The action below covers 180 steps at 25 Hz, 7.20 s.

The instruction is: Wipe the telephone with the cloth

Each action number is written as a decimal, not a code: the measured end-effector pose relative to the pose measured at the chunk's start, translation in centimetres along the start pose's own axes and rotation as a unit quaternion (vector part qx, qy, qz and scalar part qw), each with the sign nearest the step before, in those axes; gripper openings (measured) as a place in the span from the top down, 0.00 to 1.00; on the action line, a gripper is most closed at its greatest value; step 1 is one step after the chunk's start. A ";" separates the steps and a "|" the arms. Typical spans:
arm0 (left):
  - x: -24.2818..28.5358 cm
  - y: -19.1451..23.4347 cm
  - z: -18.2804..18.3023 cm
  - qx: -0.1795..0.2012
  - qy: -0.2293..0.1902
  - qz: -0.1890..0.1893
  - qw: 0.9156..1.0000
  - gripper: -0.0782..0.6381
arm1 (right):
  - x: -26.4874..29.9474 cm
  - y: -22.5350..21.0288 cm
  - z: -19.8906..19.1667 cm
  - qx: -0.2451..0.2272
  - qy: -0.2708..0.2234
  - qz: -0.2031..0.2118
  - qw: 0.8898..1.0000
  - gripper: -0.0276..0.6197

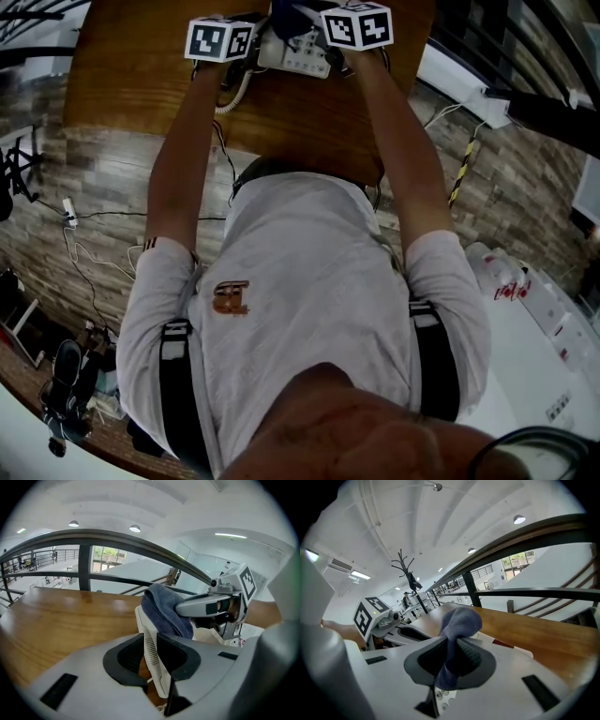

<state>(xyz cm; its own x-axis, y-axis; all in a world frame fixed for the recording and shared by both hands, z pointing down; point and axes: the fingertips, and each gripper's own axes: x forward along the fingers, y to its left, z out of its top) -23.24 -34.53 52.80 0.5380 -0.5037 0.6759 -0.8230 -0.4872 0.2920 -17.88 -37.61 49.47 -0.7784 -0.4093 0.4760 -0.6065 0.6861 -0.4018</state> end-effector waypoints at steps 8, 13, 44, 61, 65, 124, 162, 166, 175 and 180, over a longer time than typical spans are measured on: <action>0.0 0.3 0.2 0.004 0.000 -0.004 1.000 0.77 | -0.5 -3.0 -1.1 0.012 0.019 -0.072 0.997 0.86; 0.0 0.2 0.2 0.004 -0.002 -0.004 1.000 0.77 | -2.5 -5.1 -2.4 0.010 0.025 -0.135 0.991 0.86; -0.1 -0.2 -0.2 0.010 -0.002 0.000 1.000 0.77 | -2.2 3.5 -3.9 0.091 -0.029 -0.044 0.994 0.86; -0.3 0.1 -0.3 0.010 -0.003 0.006 1.000 0.77 | -7.1 -3.2 -7.9 0.060 0.005 -0.182 0.981 0.86; -0.2 0.1 -0.3 0.011 -0.004 0.006 1.000 0.77 | -8.9 -3.7 -8.6 0.070 -0.007 -0.193 0.979 0.86; -0.1 -0.4 -0.4 0.015 -0.014 0.031 0.999 0.76 | -13.7 -0.2 -12.3 0.073 -0.022 -0.175 0.982 0.86; -18.4 -18.7 12.4 0.165 -0.403 -0.008 0.900 0.87 | -23.7 13.2 7.1 -0.179 -0.295 -0.024 0.938 0.86; -18.9 -19.2 12.3 0.165 -0.415 -0.008 0.895 0.87 | -24.5 13.8 6.9 -0.189 -0.308 -0.022 0.932 0.86; -19.2 -20.6 11.7 0.169 -0.418 -0.022 0.892 0.87 | -25.0 15.0 6.0 -0.182 -0.317 -0.013 0.931 0.86; -19.4 -20.8 11.8 0.169 -0.422 -0.025 0.890 0.87 | -25.4 15.0 6.0 -0.179 -0.320 -0.020 0.930 0.86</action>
<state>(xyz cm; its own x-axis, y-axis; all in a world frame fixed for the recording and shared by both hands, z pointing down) -14.42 -23.05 25.61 0.6353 -0.7624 -0.1227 -0.7689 -0.6393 -0.0085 -8.13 -20.54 26.63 -0.7633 -0.6340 -0.1238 -0.6329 0.7724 -0.0533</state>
